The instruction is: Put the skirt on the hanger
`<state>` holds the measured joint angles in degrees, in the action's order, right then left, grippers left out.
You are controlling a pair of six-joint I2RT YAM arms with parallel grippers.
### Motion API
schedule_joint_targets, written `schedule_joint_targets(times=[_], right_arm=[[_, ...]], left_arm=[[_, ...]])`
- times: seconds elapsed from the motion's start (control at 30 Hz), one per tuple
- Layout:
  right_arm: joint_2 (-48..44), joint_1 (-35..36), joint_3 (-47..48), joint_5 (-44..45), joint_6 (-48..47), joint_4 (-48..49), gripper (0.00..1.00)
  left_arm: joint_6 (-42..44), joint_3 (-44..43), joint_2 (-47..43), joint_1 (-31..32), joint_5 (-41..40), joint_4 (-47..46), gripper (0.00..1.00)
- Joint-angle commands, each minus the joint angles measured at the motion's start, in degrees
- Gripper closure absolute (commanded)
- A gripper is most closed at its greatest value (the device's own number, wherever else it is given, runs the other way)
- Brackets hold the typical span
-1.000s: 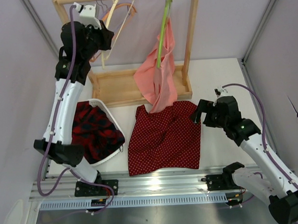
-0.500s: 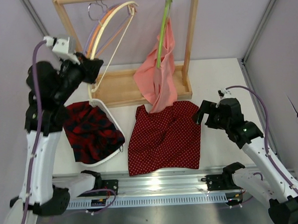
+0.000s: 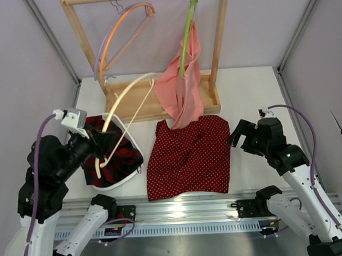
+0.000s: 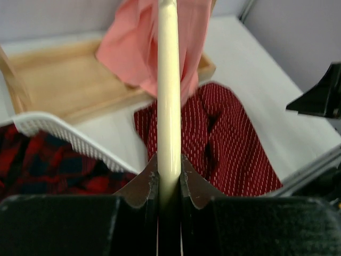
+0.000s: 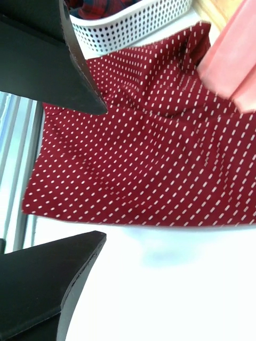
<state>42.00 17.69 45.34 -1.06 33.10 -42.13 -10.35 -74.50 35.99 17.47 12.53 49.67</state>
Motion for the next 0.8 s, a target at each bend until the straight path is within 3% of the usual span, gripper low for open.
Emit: schedule_joint_targets(times=[0.0,0.3,0.43,0.6,0.77], right_arm=[[-1.13,-0.38,1.51,1.06,2.40,-5.59,0.01],[-2.01,-1.08,-1.31,1.06,3.90,-5.25,0.01],[-0.78,-2.22,2.72,0.18,3.20,-6.29,0.01],[-1.48,-4.33,10.28,3.69,0.30,-11.04,0.01],[-1.22,-7.40,13.63,-0.33,-0.76,-11.75,0.01]], left_arm=[[-4.14,2.95,-3.71,1.42,-0.76,7.43,1.00],[-6.00,10.68,-11.81,6.78,10.74,12.74,1.00],[-6.96,15.34,-12.70,8.36,21.62,8.35,1.00],[-5.74,16.67,-11.12,11.17,24.90,4.56,1.00],[-5.56,18.51,-6.29,12.23,26.49,-1.41,1.00]])
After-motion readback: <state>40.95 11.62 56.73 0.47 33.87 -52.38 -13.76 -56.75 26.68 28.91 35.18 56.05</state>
